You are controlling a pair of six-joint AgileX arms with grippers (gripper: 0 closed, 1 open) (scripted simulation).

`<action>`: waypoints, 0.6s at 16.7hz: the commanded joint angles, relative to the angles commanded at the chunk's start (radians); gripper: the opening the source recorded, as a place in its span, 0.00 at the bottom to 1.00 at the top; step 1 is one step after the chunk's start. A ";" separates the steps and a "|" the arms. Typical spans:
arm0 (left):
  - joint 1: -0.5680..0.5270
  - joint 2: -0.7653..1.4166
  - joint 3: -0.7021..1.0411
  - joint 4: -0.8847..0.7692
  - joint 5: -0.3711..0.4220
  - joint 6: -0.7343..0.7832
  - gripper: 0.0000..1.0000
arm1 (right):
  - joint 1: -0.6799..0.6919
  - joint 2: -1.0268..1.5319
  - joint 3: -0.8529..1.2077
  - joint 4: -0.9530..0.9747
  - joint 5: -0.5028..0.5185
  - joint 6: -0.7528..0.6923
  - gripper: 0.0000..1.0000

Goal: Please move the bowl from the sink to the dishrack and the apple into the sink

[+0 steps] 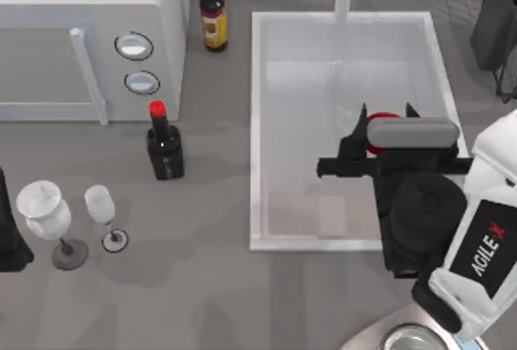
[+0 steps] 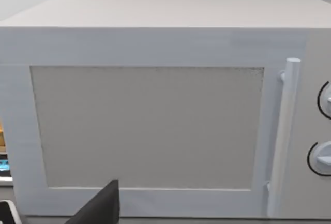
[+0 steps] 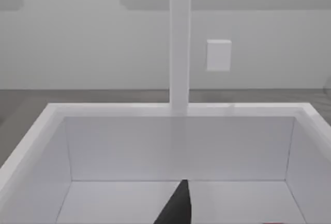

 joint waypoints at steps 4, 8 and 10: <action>0.000 0.000 0.000 0.000 0.000 0.000 1.00 | 0.000 0.000 0.000 0.000 0.000 0.000 0.38; 0.000 0.000 0.000 0.000 0.000 0.000 1.00 | 0.000 0.000 0.000 0.000 0.000 0.000 0.68; 0.000 0.000 0.000 0.000 0.000 0.000 1.00 | 0.000 0.000 0.000 0.000 0.000 0.000 0.83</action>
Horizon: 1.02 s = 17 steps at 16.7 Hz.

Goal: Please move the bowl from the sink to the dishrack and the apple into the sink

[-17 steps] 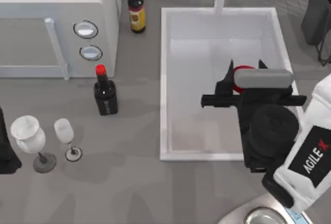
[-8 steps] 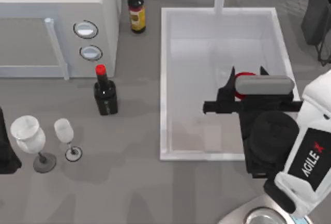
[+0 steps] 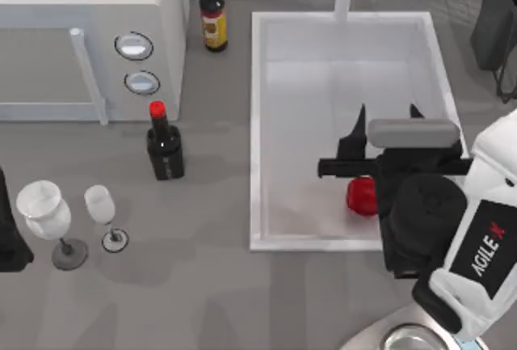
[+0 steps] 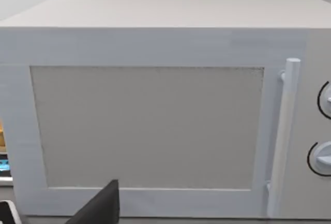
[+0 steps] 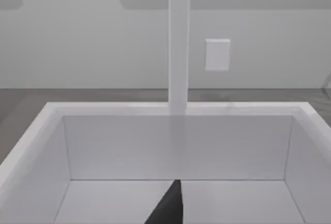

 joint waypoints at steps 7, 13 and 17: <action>0.000 0.000 0.000 0.000 0.000 0.000 1.00 | 0.000 0.000 0.000 0.000 0.000 0.000 1.00; 0.000 0.000 0.000 0.000 0.000 0.000 1.00 | -0.004 -0.009 -0.003 -0.010 -0.005 0.000 1.00; 0.000 0.000 0.000 0.000 0.000 0.000 1.00 | -0.062 -0.136 -0.057 -0.140 -0.067 -0.001 1.00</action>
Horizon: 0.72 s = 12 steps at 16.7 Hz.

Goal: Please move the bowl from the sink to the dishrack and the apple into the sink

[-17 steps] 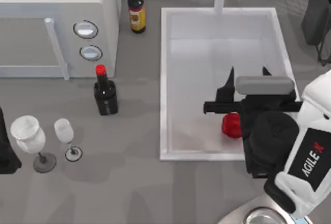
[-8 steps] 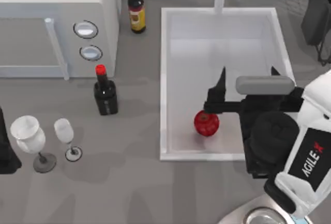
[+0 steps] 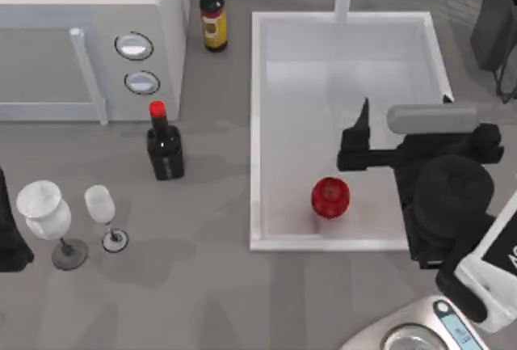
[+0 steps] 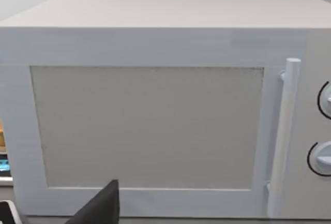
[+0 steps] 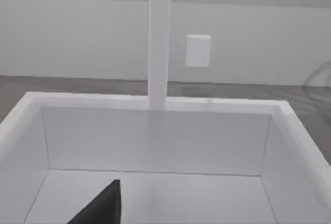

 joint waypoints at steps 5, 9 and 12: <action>0.000 0.000 0.000 0.000 0.000 0.000 1.00 | -0.117 -0.361 -0.111 -0.276 -0.123 -0.004 1.00; 0.000 0.000 0.000 0.000 0.000 0.000 1.00 | -0.215 -0.803 -0.205 -0.544 -0.224 -0.008 1.00; 0.000 0.000 0.000 0.000 0.000 0.000 1.00 | -0.288 -1.174 -0.276 -0.770 -0.302 -0.013 1.00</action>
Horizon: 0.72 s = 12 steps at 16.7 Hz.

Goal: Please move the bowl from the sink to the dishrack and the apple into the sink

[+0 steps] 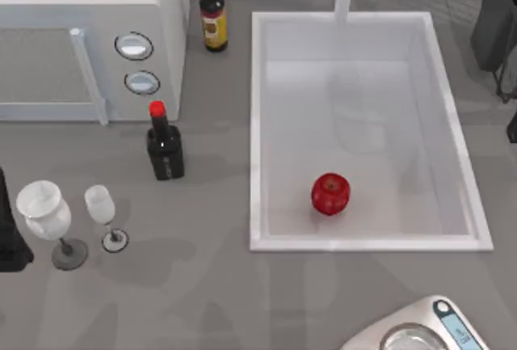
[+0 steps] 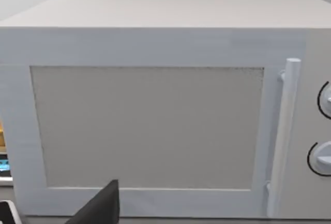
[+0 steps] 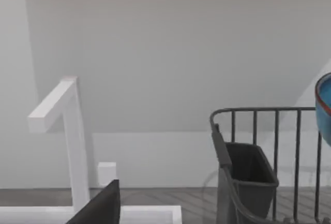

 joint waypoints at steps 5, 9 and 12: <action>0.000 0.000 0.000 0.000 0.000 0.000 1.00 | -0.139 -0.549 -0.130 -0.370 -0.145 -0.003 1.00; 0.000 0.000 0.000 0.000 0.000 0.000 1.00 | -0.243 -0.820 -0.225 -0.605 -0.256 -0.003 1.00; 0.000 0.000 0.000 0.000 0.000 0.000 1.00 | -0.293 -0.912 -0.271 -0.694 -0.310 -0.002 1.00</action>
